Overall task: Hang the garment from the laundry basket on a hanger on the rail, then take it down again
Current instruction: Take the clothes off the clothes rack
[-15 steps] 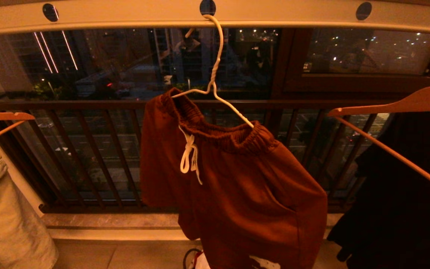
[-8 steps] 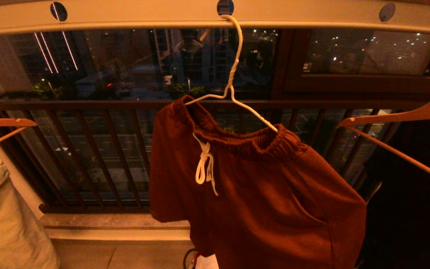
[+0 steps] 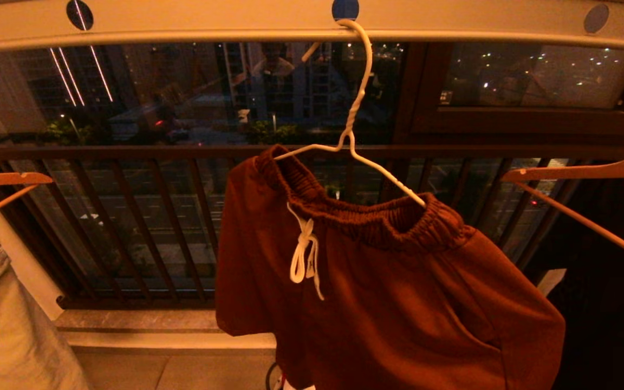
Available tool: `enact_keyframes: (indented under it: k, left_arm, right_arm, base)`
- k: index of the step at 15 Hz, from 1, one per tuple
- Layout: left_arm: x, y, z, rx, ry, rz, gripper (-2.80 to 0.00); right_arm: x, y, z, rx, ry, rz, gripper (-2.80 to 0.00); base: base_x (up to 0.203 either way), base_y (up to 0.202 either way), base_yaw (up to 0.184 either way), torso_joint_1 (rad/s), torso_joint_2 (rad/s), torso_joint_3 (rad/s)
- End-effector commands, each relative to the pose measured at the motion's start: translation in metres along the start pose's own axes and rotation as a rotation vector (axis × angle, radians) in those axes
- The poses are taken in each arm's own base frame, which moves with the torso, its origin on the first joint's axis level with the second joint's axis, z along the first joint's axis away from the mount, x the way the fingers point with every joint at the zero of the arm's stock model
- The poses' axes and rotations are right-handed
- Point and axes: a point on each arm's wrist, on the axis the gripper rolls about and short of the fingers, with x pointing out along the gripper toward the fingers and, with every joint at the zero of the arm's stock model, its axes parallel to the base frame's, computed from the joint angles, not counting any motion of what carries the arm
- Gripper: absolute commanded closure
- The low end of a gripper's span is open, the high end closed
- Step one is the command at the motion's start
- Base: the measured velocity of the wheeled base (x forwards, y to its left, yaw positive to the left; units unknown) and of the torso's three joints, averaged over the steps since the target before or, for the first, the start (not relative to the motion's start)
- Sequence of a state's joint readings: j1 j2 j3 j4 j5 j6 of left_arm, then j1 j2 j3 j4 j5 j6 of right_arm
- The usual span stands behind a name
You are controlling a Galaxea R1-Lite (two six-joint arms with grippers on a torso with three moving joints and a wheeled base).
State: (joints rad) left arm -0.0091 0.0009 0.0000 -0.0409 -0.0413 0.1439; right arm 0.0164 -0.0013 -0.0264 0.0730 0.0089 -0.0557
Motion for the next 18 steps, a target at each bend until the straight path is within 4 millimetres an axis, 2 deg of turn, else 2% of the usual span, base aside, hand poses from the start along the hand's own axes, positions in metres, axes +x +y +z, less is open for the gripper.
enact_keyframes:
  k: [1,6,18]
  left_arm:
    - [0.001,-0.0005,-0.0038,-0.016,0.014,0.0,0.0]
    - [0.0011,-0.0003,-0.0042,-0.103,0.017,0.012,0.0]
    - [0.0011,-0.0002,-0.0042,-0.106,0.016,0.012,0.0]
  right_arm:
    - [0.0001,0.0,-0.0003,0.0,0.004,-0.001,0.0]
    - [0.0001,0.0,-0.0003,-0.001,0.004,0.001,0.0]
    - [0.0002,0.0,-0.0002,-0.004,0.005,0.0,0.0]
  base:
    - [0.0,0.0,0.0,0.0,0.0,0.0]
    - [0.0,0.0,0.0,0.0,0.0,0.0]
    - [0.0,0.0,0.0,0.0,0.0,0.0]
